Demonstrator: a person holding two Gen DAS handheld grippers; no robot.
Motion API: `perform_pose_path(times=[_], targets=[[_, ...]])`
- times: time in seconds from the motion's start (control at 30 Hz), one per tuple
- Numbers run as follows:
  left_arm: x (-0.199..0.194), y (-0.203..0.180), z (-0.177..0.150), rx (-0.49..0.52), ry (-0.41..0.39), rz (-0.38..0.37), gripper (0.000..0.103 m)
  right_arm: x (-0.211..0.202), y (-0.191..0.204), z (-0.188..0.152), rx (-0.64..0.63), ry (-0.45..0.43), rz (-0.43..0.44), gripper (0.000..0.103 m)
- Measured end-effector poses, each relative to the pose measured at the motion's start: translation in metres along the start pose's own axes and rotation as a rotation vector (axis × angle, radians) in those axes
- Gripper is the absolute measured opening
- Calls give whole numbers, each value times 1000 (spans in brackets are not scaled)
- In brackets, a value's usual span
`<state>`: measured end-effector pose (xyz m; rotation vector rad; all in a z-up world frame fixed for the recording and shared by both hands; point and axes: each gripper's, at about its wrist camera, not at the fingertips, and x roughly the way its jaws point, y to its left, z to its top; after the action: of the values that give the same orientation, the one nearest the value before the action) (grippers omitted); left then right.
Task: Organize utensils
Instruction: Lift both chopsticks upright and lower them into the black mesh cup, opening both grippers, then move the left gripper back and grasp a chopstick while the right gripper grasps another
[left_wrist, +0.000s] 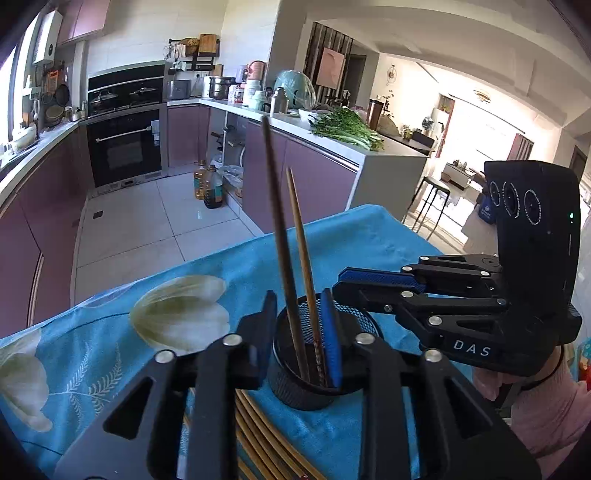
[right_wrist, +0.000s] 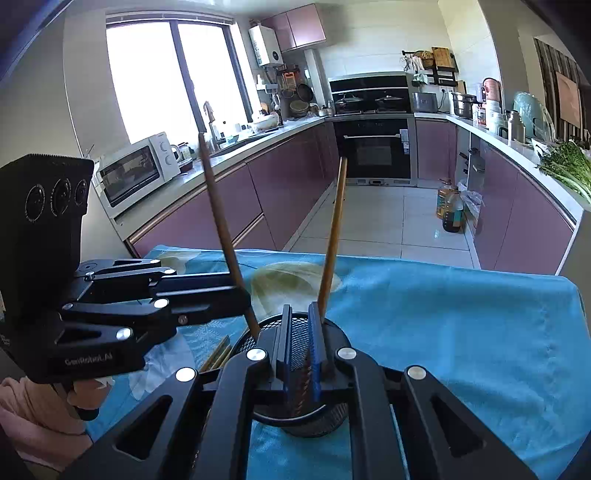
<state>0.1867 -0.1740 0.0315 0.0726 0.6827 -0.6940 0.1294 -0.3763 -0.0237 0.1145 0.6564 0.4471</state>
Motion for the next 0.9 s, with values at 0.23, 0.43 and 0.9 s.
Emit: perform_pose_path(times=[0.23, 0.43, 0.9], targets=[[-37, 26, -23, -32, -97, 83, 44, -28, 18, -11, -25, -100, 50, 47], [-81, 51, -63, -71, -131, 144, 48, -43, 45, -37, -90, -104, 139, 59], [-40, 84, -159, -138, 123, 201, 51, 29, 59, -99, -25, 190, 70, 66]])
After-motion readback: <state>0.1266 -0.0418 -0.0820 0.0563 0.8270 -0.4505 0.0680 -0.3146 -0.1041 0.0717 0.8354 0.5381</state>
